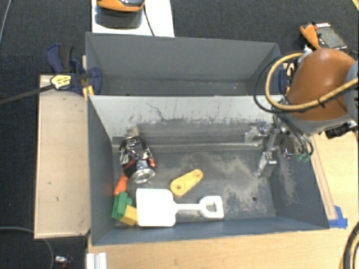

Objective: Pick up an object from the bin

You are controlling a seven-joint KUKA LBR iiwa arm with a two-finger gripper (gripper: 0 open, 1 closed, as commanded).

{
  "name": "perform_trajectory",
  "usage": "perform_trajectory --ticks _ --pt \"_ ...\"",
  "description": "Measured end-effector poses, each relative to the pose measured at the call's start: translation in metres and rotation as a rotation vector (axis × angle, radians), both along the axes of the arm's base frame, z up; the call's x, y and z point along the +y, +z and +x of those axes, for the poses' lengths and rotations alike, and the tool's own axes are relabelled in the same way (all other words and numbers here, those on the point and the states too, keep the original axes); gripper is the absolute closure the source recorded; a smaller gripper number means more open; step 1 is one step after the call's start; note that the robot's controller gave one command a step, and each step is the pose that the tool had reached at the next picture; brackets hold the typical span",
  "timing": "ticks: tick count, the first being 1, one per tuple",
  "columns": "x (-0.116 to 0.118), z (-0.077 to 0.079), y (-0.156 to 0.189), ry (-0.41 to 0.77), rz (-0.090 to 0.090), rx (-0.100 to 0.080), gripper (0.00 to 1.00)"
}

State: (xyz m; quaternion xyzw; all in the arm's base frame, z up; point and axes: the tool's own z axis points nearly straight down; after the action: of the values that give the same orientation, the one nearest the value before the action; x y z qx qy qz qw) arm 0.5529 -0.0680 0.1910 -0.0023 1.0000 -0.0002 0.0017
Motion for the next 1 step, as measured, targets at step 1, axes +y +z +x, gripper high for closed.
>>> perform_trajectory --ticks 1 --pt "0.0 0.0 0.0 0.001 0.0 0.0 0.0"
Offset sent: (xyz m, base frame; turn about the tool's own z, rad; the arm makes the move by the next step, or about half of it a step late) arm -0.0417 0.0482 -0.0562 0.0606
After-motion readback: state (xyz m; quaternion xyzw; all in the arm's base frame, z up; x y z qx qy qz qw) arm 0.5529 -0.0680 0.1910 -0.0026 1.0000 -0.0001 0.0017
